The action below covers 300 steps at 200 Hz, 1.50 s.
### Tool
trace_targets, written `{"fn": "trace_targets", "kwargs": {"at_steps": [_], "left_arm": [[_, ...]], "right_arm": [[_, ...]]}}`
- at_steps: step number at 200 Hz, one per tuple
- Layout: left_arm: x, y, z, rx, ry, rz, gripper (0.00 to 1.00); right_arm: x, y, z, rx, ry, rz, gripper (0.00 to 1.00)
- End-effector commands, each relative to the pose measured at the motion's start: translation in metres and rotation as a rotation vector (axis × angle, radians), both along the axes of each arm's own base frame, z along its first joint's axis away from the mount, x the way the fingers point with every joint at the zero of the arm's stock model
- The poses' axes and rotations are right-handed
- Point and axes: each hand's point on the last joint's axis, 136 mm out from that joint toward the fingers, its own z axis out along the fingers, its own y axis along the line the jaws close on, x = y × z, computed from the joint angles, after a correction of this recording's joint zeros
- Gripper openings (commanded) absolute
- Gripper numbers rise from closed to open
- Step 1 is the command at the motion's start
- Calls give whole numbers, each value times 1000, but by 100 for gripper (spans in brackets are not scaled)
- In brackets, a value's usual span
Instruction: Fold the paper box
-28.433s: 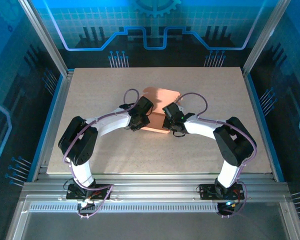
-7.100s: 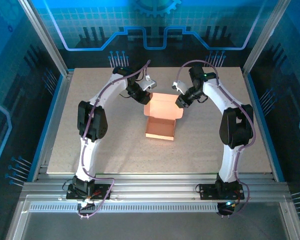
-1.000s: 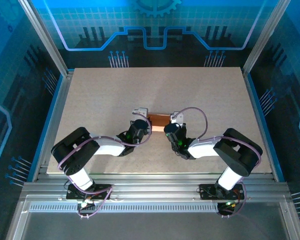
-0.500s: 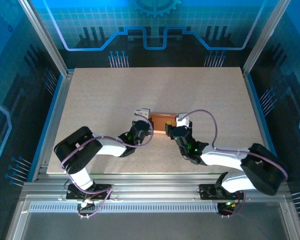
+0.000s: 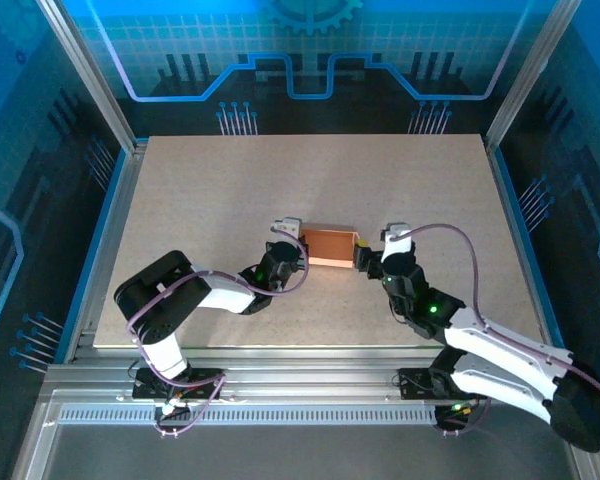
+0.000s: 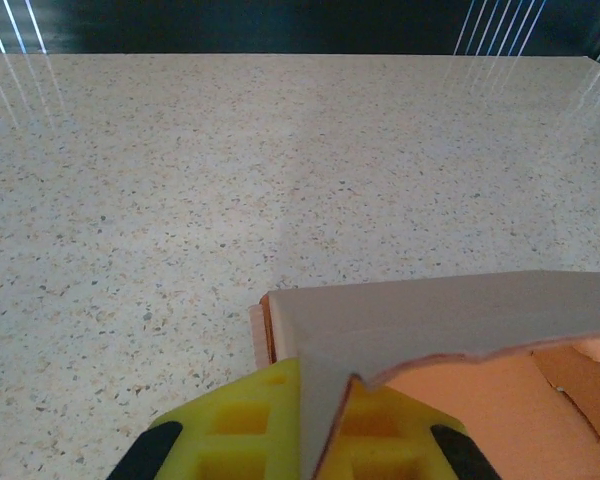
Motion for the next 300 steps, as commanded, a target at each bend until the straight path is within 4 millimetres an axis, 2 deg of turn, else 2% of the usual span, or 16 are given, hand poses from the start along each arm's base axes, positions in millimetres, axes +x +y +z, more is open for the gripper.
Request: {"fn": "trace_targets", "kwargs": {"at_steps": [1, 24, 48, 67, 99, 118, 156, 203, 206, 214, 251, 263, 283, 300], "left_arm": [[-6, -3, -10, 30, -5, -33, 0], [-8, -5, -11, 52, -29, -53, 0], [-8, -6, -16, 86, -34, -62, 0], [-8, -6, -20, 112, -33, -68, 0], [-9, -7, -25, 139, -35, -86, 0], [-9, -7, -26, 146, -37, -86, 0], [-11, -6, -29, 155, -45, -87, 11], [-15, -6, -27, 184, -65, -101, 34], [-16, -6, -26, 183, -66, -103, 40], [-17, -5, -26, 185, -69, -109, 47], [-28, -5, -24, 187, -76, -158, 73], [-36, -7, -24, 181, -71, -195, 84], [-50, -7, -22, 156, -48, -256, 98], [-65, -9, -18, 132, -19, -317, 99]], "right_arm": [[2, -5, 14, 39, 48, 39, 80], [17, -17, 14, 134, 137, 9, 80], [33, -10, 12, 216, 214, 37, 80], [47, 1, -4, 251, 359, 40, 80], [64, 27, -30, 326, 446, 88, 79], [69, 33, -47, 337, 498, 87, 78], [74, 39, -72, 350, 529, 93, 77], [76, 39, -93, 348, 563, 77, 76], [77, 39, -93, 348, 564, 76, 76], [77, 40, -94, 351, 565, 74, 76], [79, 40, -95, 349, 566, 69, 76], [81, 40, -94, 344, 566, 68, 76], [82, 40, -94, 340, 570, 68, 76], [83, 40, -94, 331, 567, 68, 75]]}}
